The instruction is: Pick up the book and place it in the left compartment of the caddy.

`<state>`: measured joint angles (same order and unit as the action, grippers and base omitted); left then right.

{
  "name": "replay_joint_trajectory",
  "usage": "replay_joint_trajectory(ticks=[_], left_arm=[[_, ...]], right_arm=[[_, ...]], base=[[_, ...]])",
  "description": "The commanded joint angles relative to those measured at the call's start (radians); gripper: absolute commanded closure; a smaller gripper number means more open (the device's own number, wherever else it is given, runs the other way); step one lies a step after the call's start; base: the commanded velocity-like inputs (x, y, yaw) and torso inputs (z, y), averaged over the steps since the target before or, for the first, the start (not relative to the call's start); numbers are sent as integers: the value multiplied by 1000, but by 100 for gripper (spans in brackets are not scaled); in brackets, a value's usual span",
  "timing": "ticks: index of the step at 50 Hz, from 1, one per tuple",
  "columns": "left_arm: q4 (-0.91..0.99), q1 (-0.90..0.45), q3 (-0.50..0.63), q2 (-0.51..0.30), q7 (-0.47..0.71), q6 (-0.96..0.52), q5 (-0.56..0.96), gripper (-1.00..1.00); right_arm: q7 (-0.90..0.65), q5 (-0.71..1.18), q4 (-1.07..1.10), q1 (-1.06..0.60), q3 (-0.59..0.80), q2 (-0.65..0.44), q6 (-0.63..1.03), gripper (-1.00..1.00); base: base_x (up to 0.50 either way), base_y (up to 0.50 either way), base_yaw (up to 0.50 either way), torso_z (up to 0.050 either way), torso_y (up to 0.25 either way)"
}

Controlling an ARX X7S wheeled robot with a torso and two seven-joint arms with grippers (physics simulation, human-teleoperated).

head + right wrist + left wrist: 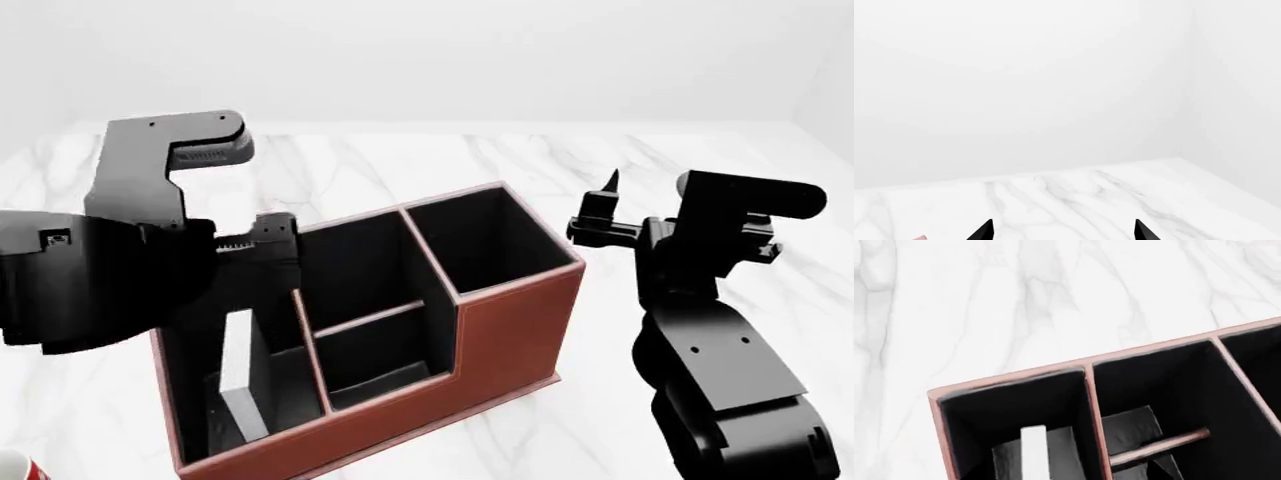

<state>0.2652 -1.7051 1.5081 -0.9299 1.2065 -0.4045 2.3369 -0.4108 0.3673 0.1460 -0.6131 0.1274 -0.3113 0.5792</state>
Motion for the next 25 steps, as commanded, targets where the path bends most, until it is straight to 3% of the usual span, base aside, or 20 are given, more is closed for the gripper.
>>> replay_joint_trajectory(ticks=[1, 3, 6, 13, 17, 25], left_arm=[[180, 84, -46, -21, -22, 230, -484, -100], [183, 130, -26, -18, -16, 287, -707, -100], [203, 155, -3, -17, -13, 297, -828, -100], [224, 189, 8, -28, 60, 323, -925, -100], [214, 222, 48, -10, 75, 326, -1139, -100], [149, 289, 73, 15, 43, 432, -1415, -100]], right_arm=[[22, 15, 129, -15, 31, -15, 9, -100], [35, 13, 168, -13, 40, -18, -18, -100], [54, 16, 187, -11, 45, -20, -51, -100], [68, 40, 230, -29, 36, -18, -69, -100], [89, 29, 240, -15, 38, -11, -145, -100], [112, -21, 283, 24, 31, -5, -324, -100]], base=[[0, 0, 0, 0, 0], [0, 0, 0, 0, 0], [0, 0, 0, 0, 0], [0, 0, 0, 0, 0], [0, 0, 0, 0, 0], [0, 0, 0, 0, 0]])
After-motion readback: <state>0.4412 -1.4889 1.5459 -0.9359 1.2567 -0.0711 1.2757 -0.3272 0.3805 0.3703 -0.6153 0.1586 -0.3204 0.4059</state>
